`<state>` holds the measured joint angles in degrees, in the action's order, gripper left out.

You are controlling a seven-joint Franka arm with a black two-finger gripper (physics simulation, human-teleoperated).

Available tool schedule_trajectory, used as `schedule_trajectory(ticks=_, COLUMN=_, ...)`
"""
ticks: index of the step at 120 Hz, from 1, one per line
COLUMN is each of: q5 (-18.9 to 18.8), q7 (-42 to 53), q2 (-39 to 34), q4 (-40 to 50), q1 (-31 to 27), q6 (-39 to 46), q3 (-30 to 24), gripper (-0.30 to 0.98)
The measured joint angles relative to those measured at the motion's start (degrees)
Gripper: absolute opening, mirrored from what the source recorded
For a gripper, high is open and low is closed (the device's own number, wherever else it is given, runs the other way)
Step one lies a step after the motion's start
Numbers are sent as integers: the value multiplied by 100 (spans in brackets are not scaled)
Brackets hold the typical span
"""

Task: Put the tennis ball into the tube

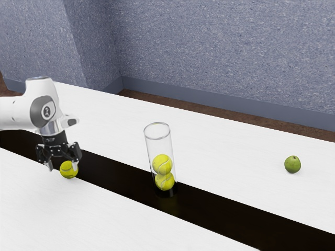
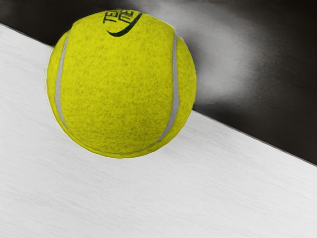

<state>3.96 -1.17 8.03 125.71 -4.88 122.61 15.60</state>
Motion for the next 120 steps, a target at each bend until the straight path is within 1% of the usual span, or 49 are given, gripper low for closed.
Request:
schedule_trajectory(ticks=13, q5=132, q7=143, q2=148, q4=-64, q1=-94, q6=122, q3=-1, gripper=68)
schedule_trajectory(ticks=31, q5=202, q7=430, q2=465, q4=-295, q1=-116, q6=261, q3=0, gripper=68)
schedule_trajectory(ticks=74, q5=224, q7=1272, q2=952, q4=-646, q1=-197, q6=523, q3=-2, gripper=68)
schedule_trajectory(ticks=120, q5=235, q7=1835, q2=1188, q4=-711, q1=-198, q6=570, q3=-4, gripper=68)
